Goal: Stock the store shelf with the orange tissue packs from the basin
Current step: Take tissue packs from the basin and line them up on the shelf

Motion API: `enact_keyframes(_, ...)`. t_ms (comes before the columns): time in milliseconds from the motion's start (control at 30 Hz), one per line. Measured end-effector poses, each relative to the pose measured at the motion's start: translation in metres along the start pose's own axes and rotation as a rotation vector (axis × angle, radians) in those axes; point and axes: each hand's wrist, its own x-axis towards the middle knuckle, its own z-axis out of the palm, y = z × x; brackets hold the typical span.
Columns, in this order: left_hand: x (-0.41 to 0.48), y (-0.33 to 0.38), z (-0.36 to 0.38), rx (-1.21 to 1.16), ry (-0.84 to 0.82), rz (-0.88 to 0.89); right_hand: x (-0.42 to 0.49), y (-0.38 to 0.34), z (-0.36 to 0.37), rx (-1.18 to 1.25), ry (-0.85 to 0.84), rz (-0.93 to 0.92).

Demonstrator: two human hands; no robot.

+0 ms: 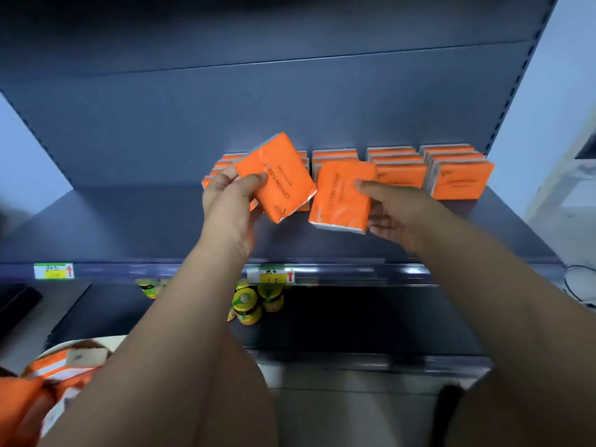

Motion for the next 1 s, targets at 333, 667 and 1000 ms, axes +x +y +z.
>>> enact_keyframes(333,0.029,-0.036,0.045,0.457,-0.121,0.221,0.025,-0.014,-0.055,0.134,0.178,-0.026)
enact_keyframes(667,0.047,-0.077,0.086,0.872,-0.461,0.426,0.037,-0.021,-0.089,-0.017,0.198,-0.102)
enact_keyframes(1000,0.075,-0.099,0.121,1.267,-0.514,0.716,0.056,-0.012,-0.133,-0.938,0.168,-0.209)
